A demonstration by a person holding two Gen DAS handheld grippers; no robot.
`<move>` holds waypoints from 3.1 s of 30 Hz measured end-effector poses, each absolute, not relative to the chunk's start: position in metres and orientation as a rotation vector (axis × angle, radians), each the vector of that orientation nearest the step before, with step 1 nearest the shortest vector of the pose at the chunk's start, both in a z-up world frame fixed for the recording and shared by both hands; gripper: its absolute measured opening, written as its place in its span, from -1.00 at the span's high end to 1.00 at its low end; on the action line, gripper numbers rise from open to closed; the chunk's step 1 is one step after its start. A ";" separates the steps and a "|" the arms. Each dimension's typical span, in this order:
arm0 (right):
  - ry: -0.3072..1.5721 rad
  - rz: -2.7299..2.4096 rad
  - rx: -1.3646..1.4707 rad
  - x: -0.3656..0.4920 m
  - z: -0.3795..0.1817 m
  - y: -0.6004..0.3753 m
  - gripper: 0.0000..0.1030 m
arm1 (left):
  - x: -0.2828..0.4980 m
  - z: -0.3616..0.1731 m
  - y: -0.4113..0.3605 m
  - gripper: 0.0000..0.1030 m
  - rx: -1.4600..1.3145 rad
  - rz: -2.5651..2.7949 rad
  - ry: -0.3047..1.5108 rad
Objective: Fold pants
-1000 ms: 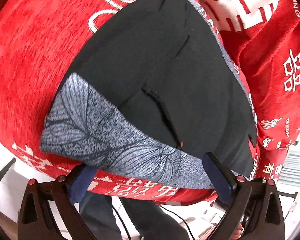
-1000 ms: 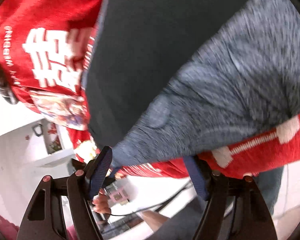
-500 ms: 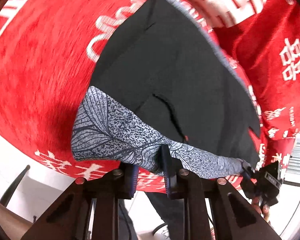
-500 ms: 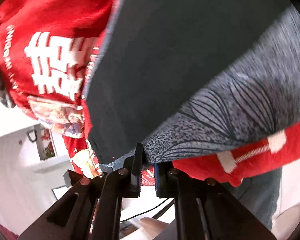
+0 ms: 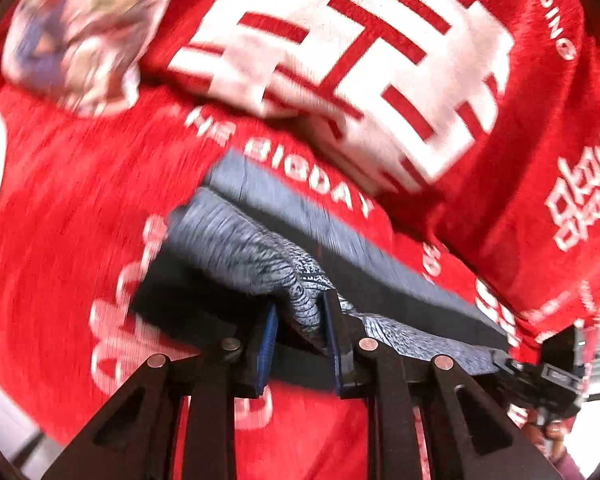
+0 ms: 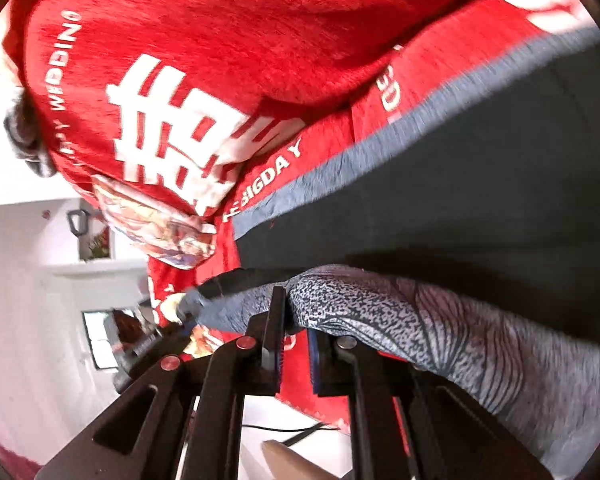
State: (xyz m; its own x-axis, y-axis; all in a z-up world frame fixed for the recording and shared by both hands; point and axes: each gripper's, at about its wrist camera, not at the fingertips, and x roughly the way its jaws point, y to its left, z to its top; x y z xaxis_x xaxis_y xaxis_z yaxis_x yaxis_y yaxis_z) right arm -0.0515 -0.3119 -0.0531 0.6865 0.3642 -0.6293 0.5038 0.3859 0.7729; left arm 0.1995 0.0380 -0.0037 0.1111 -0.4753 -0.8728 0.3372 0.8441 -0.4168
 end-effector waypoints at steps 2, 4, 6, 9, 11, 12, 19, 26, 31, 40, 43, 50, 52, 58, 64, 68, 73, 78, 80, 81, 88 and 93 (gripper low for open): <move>0.900 -0.106 1.183 -0.025 -0.063 -0.331 0.79 | 0.217 -0.019 0.019 0.01 -0.082 -0.542 1.313; 0.947 -0.141 1.154 -0.001 -0.081 -0.352 0.75 | 0.232 -0.037 0.007 -0.65 -0.030 -0.421 1.280; 0.976 -0.168 1.165 0.013 -0.100 -0.365 0.72 | 0.245 -0.059 0.001 -0.67 -0.017 -0.353 1.306; 1.024 -0.232 1.221 0.024 -0.136 -0.376 0.57 | 0.253 -0.075 0.007 -0.67 0.007 -0.275 1.349; 1.033 -0.249 1.252 0.030 -0.150 -0.380 0.43 | 0.253 -0.066 0.015 -0.67 0.015 -0.259 1.326; 1.014 -0.245 1.280 0.031 -0.150 -0.381 0.15 | 0.252 -0.058 0.018 -0.67 0.031 -0.263 1.315; 0.888 -0.198 1.206 0.010 -0.083 -0.381 -0.51 | 0.179 -0.014 -0.024 -0.67 0.351 -0.572 1.268; 0.896 -0.387 1.095 -0.124 -0.052 -0.371 -0.51 | 0.062 -0.041 -0.121 -0.67 0.402 -0.886 1.435; 0.886 -0.601 1.187 -0.258 -0.077 -0.355 -0.51 | -0.019 -0.042 -0.190 -0.67 0.442 -1.070 1.468; 0.811 -0.805 1.387 -0.424 -0.131 -0.312 -0.50 | -0.101 -0.069 -0.264 -0.67 0.576 -1.202 1.531; 0.779 -0.755 1.447 -0.434 -0.147 -0.300 -0.45 | -0.111 -0.075 -0.275 -0.67 0.567 -1.226 1.581; 0.653 -0.627 1.557 -0.433 -0.176 -0.293 0.62 | -0.124 -0.081 -0.286 0.00 0.533 -1.237 1.624; 0.590 -0.593 1.600 -0.437 -0.174 -0.297 0.69 | -0.124 -0.077 -0.291 0.27 0.524 -1.261 1.643; 0.461 -0.508 1.524 -0.426 -0.115 -0.342 0.70 | -0.112 -0.034 -0.322 0.27 0.445 -1.297 1.586; 0.420 -0.471 1.418 -0.396 -0.064 -0.441 0.70 | -0.085 -0.008 -0.379 0.27 0.436 -1.262 1.439; 0.453 -0.468 1.379 -0.369 -0.052 -0.518 0.70 | -0.061 0.000 -0.405 -0.14 0.488 -1.185 1.327; 0.603 -0.546 1.378 -0.339 -0.072 -0.593 0.63 | -0.039 0.010 -0.410 -0.48 0.492 -1.148 1.270; 0.730 -0.623 1.308 -0.315 -0.082 -0.619 -0.11 | -0.034 -0.012 -0.391 -0.48 0.573 -1.046 1.280; 0.691 -0.645 1.240 -0.317 -0.067 -0.616 -0.20 | -0.034 -0.028 -0.379 -0.48 0.590 -0.990 1.319; 0.672 -0.655 1.205 -0.321 -0.059 -0.612 -0.20 | -0.035 -0.037 -0.370 -0.48 0.604 -0.954 1.340; 0.746 -0.876 1.154 -0.372 -0.067 -0.574 -0.19 | -0.040 -0.059 -0.333 -0.48 0.635 -0.806 1.371; 0.681 -0.855 1.359 -0.401 -0.109 -0.570 0.38 | -0.035 -0.075 -0.332 -0.48 0.637 -0.742 1.389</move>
State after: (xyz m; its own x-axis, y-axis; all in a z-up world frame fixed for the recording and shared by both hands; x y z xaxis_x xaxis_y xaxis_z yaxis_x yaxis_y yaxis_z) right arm -0.4009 -0.5699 -0.1091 0.5396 -0.1264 -0.8324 0.8395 0.0065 0.5433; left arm -0.0355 -0.3315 -0.0750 0.0309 -0.0876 -0.9957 0.7788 0.6265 -0.0310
